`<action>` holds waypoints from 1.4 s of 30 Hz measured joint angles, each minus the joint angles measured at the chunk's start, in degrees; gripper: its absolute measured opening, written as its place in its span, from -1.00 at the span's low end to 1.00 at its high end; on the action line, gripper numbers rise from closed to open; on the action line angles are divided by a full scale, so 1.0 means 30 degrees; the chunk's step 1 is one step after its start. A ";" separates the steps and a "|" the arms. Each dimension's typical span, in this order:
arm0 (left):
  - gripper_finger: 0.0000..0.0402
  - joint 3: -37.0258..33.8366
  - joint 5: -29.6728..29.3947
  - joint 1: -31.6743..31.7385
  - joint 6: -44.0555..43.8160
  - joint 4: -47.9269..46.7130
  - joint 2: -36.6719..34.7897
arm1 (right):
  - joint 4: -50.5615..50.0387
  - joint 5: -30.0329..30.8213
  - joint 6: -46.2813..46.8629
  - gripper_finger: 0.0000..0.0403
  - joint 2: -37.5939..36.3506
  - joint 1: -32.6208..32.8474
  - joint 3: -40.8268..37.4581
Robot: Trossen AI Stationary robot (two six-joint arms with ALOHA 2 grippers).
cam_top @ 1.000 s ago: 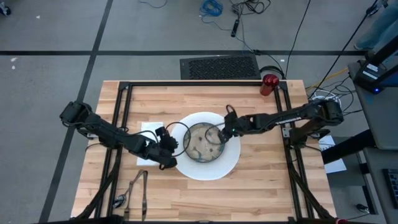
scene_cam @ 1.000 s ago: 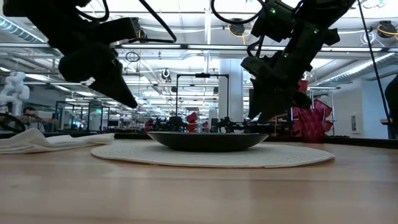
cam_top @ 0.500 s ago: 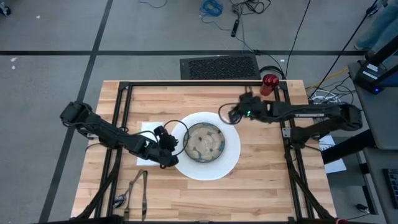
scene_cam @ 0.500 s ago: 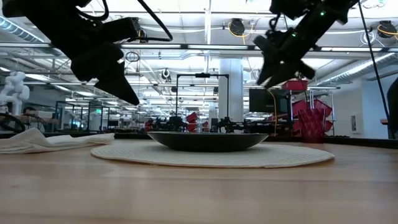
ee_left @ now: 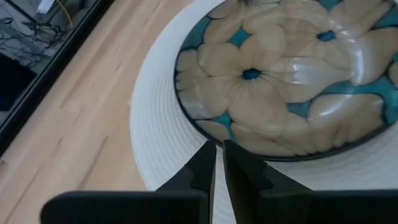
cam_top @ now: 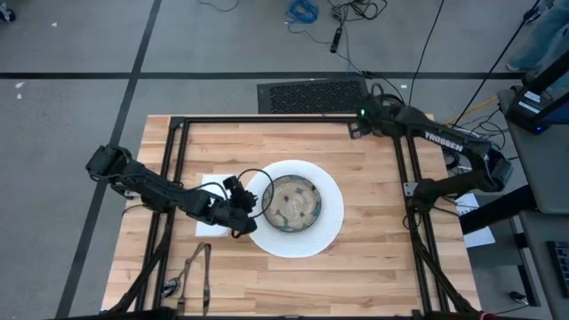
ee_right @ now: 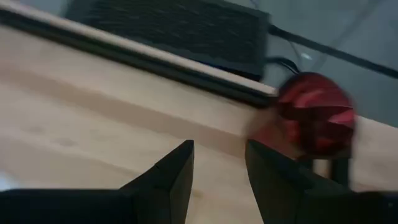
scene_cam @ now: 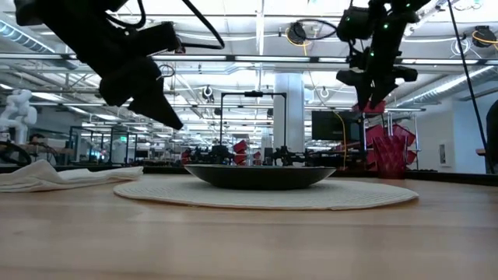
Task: Set table place
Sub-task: Move the red glass onto the top right side of the white placemat
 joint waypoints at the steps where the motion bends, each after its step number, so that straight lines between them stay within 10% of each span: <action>1: -0.91 0.0000 0.0001 0.0124 0.0010 0.0000 0.0000 | -0.0325 -0.0028 -0.0121 -0.34 0.0308 -0.0618 0.0340; 13: -0.91 0.0007 0.0057 0.0967 -0.1152 0.0398 0.0000 | -0.0175 -0.1712 -0.2103 -0.34 0.3200 -0.6192 0.0951; 32: -0.91 0.0015 0.1494 0.0966 -0.1154 -0.0806 0.0010 | 0.1875 -0.3697 -0.3401 -0.35 0.6308 -0.7234 0.0915; 42: -0.91 0.0015 0.1486 0.0966 -0.0946 -0.1303 0.0015 | 0.1832 -0.3687 -0.5123 -0.87 0.6961 -0.7277 0.0895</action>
